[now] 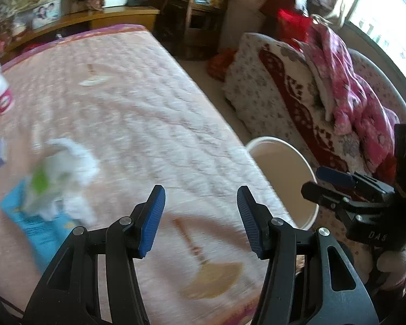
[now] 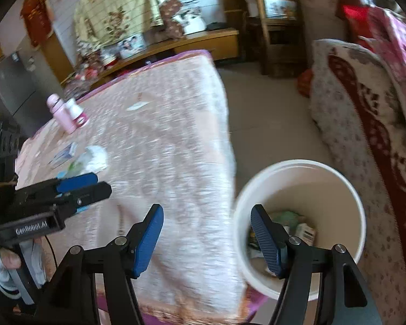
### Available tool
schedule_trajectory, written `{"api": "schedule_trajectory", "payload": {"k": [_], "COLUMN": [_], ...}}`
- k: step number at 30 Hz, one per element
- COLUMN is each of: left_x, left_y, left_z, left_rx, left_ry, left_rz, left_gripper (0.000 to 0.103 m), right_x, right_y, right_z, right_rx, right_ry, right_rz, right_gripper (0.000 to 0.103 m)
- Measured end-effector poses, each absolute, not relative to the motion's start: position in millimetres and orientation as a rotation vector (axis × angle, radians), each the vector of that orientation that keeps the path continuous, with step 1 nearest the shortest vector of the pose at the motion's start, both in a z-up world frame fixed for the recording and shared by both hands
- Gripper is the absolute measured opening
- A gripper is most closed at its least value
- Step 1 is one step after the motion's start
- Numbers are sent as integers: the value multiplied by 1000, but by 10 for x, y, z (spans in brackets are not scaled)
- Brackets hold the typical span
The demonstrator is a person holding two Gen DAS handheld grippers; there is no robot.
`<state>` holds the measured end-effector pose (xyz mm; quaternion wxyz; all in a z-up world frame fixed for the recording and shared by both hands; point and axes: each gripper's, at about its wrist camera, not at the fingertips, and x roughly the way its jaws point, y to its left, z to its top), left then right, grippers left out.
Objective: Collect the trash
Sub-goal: 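Move both tools back over the remaining trash on the bed, then grasp the crumpled white plastic with the right tool while the left tool grasps the clear bag with brown paper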
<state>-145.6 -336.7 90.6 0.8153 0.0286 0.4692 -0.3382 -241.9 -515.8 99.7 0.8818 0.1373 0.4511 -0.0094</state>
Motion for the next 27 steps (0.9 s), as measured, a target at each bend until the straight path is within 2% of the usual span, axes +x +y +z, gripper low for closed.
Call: {"api": "schedule_trajectory", "payload": {"k": [5,13,21,27], "left_x": [-1305,-823,-343,-309], "left_y": [-2927,-2421,-1716,-1511], "left_z": [910,571,672,779], "left_rx": [71,109,-43,-56], "left_ry": [997,1073,1037,1018], "left_rz": [-623,-430,-288,-306], "left_gripper": [54,54,54,54], "right_x": [-2227,-2054,-1732,-1243], "right_y": [-4790,-4314,-4005,-3690], "right_z": [936,900,838,711], "right_rx": [248,206,205,246], "right_ry": [967,991,1012,1020], "right_rz": [49,133,194,281], "right_gripper": [65,65,65,68]}}
